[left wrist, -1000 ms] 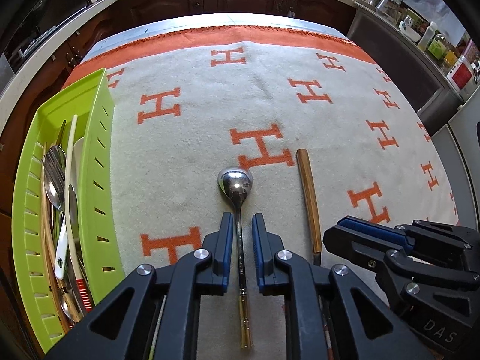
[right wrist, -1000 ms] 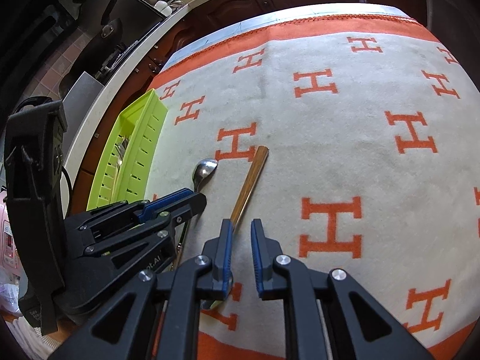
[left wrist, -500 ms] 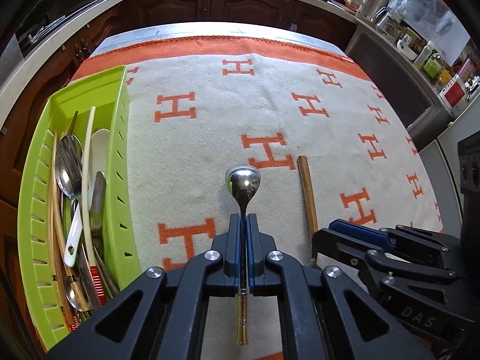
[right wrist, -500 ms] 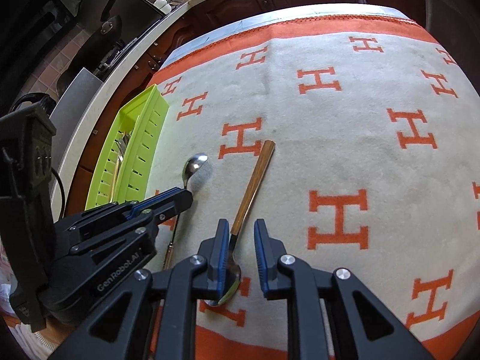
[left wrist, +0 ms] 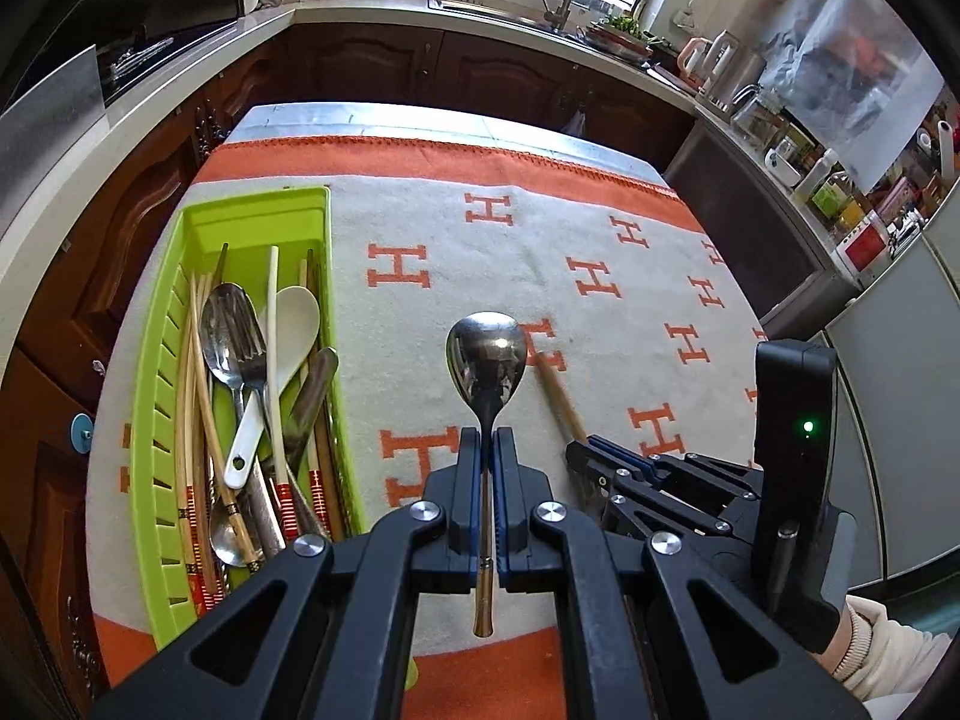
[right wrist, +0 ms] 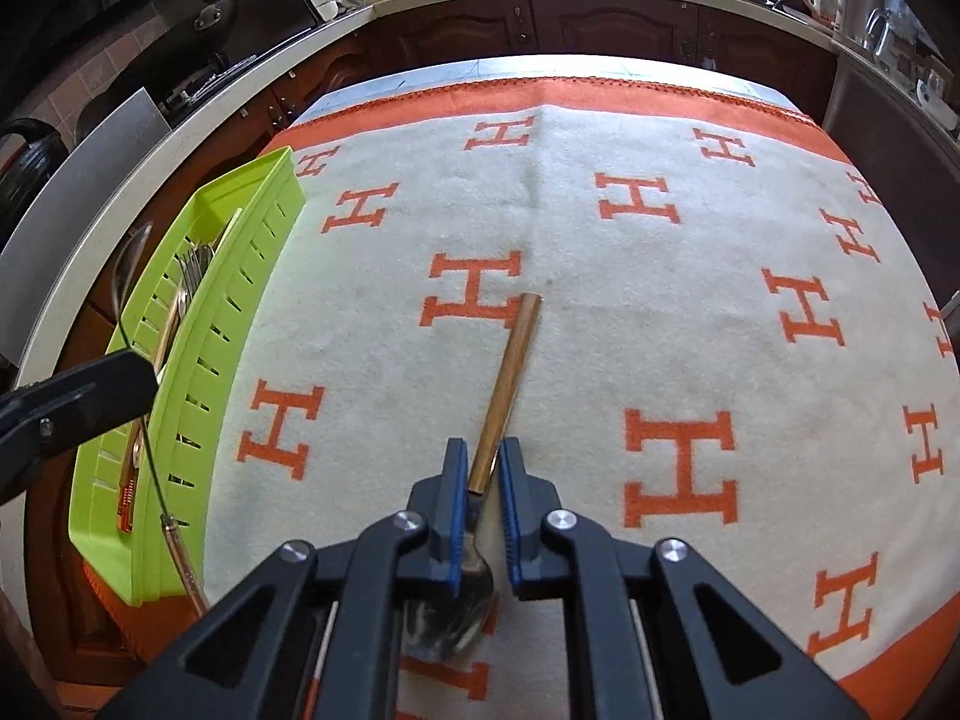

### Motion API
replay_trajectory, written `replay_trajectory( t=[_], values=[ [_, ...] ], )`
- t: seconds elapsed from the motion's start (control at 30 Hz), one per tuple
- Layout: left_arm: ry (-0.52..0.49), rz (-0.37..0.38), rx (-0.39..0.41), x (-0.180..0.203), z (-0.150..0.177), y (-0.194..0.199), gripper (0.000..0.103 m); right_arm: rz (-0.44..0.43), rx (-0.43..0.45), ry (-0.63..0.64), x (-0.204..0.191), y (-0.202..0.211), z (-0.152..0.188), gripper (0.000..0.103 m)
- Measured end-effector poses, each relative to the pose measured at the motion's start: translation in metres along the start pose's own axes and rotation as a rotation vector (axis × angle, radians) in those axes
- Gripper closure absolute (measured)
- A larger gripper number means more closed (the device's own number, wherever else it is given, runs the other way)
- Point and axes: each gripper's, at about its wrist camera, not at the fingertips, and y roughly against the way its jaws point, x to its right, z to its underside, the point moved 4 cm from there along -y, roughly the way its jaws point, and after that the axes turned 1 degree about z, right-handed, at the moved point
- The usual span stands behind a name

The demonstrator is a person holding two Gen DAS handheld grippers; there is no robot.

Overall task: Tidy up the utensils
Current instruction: 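Carry both spoons over the green tray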

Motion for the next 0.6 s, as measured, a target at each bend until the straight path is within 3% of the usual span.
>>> replay_trajectory(
  t=[0.47, 0.6],
  values=[
    [0.049, -0.014, 0.138, -0.031, 0.009, 0.088, 0.102, -0.378, 0.036, 0.101, -0.092, 0.047, -0.026, 0.097],
    [0.072, -0.051, 0.160, -0.049, 0.008, 0.107, 0.102, -0.435, 0.024, 0.144, -0.124, 0.047, -0.031, 0.097]
  ],
)
